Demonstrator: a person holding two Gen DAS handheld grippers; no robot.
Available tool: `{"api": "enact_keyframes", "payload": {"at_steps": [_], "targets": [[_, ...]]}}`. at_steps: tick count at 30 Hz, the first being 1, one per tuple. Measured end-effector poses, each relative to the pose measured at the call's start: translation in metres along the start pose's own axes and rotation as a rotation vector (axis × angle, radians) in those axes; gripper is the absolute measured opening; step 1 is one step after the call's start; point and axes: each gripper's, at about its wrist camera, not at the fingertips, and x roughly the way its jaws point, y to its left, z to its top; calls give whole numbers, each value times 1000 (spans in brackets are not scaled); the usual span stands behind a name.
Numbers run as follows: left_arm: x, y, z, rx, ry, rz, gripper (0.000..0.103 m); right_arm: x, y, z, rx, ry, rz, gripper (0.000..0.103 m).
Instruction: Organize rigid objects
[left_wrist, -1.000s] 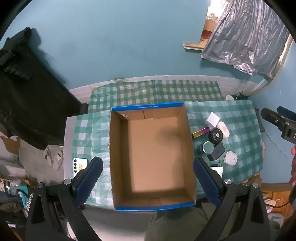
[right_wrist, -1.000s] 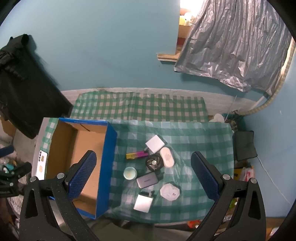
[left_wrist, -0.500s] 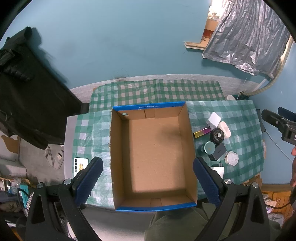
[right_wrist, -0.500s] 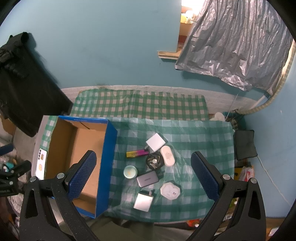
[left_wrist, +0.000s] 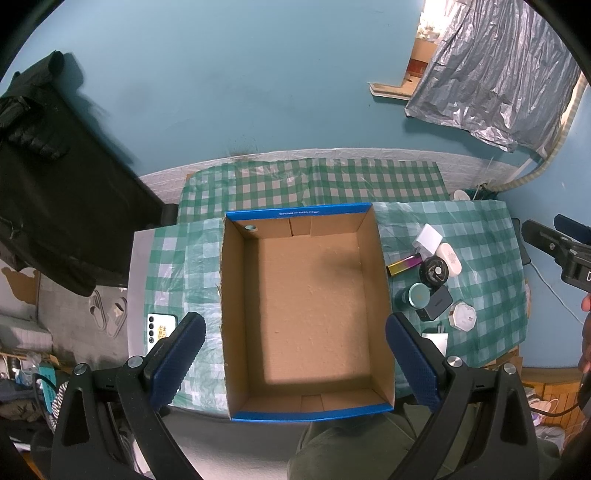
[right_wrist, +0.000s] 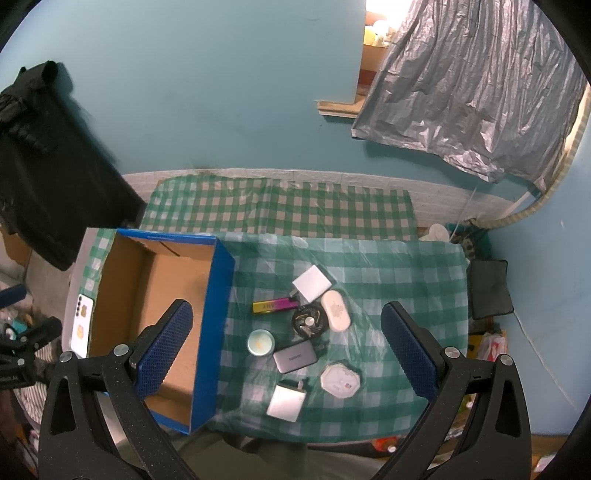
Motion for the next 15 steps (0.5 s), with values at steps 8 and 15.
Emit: {"api": "enact_keyframes", "payload": {"at_steps": [8, 15], "targets": [[0, 0, 0, 0, 0, 0, 99, 1, 0, 3, -3, 5, -1, 102], [0, 0, 0, 0, 1, 0, 99, 1, 1, 2, -3, 7, -1, 102]]}}
